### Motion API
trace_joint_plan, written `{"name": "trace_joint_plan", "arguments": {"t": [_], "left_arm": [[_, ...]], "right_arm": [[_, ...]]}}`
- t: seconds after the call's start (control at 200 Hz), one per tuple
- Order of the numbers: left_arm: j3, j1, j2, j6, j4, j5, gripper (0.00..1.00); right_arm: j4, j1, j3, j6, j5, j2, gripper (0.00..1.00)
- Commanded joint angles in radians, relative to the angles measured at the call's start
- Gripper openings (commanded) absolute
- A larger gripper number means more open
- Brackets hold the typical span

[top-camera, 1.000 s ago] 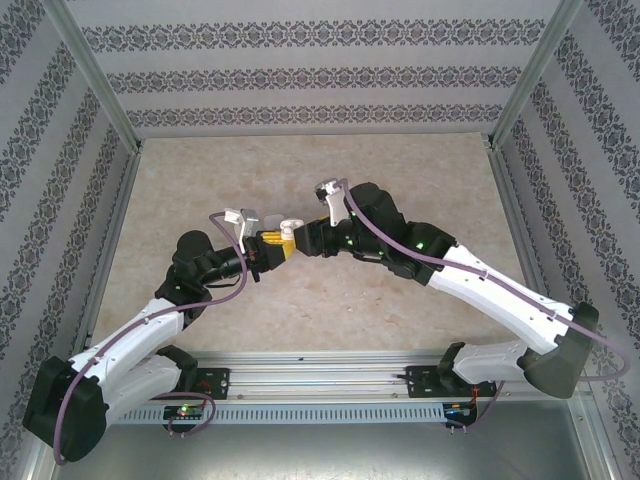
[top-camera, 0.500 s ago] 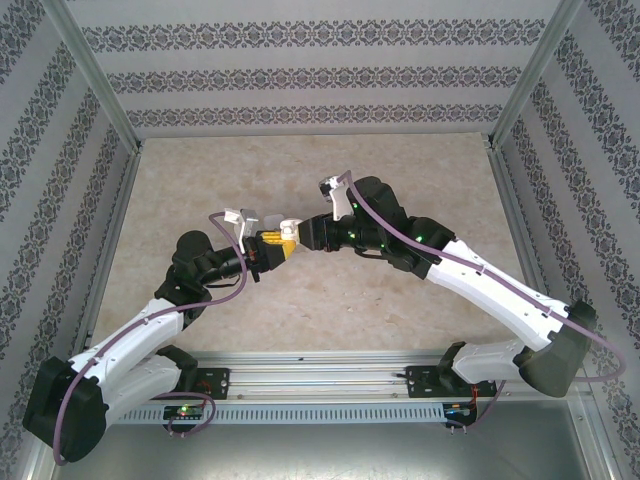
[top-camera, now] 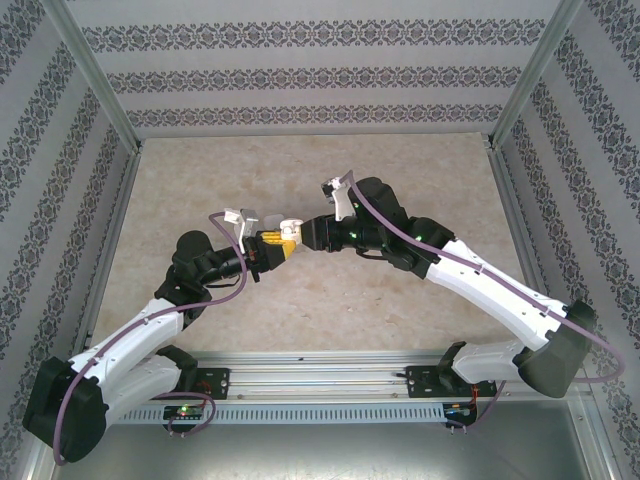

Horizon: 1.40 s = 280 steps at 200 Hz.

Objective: Insert the wireless bluetooth earbuds into the charging case

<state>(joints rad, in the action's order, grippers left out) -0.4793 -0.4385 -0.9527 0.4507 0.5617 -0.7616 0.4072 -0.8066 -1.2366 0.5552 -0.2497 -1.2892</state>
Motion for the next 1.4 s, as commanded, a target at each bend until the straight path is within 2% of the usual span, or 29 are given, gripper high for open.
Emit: {"name": "trace_joint_plan", "arguments": {"t": [0.0,0.215,0.35,0.51,0.644,0.784,1.099,1.394], "left_arm": [[-0.016,-0.004,0.022,0.006,0.040,-0.019,0.00],[-0.016,-0.004,0.023,0.008,0.042,-0.033,0.00],[-0.021,-0.005,0.015,0.009,0.041,-0.063,0.00],[-0.026,-0.005,0.002,0.025,0.057,-0.109,0.00],[-0.031,-0.004,-0.010,0.043,0.082,-0.138,0.00],[-0.039,-0.003,-0.029,0.068,0.110,-0.164,0.00],[-0.042,-0.004,-0.046,0.086,0.121,-0.168,0.00],[-0.050,-0.003,-0.045,0.083,0.030,-0.112,0.00]], "right_arm": [[-0.028,0.014,0.012,0.021,-0.018,0.008,0.41],[-0.066,0.029,0.025,0.042,-0.065,0.031,0.42],[-0.144,0.078,0.066,0.107,-0.128,0.068,0.44],[-0.205,0.125,0.090,0.187,-0.228,0.060,0.54],[-0.229,0.134,0.086,0.218,-0.308,0.027,0.57],[-0.231,0.133,0.068,0.234,-0.391,-0.024,0.58],[-0.232,0.126,0.036,0.228,-0.488,-0.059,0.55],[-0.204,0.115,0.023,0.141,-0.505,0.015,0.53]]}}
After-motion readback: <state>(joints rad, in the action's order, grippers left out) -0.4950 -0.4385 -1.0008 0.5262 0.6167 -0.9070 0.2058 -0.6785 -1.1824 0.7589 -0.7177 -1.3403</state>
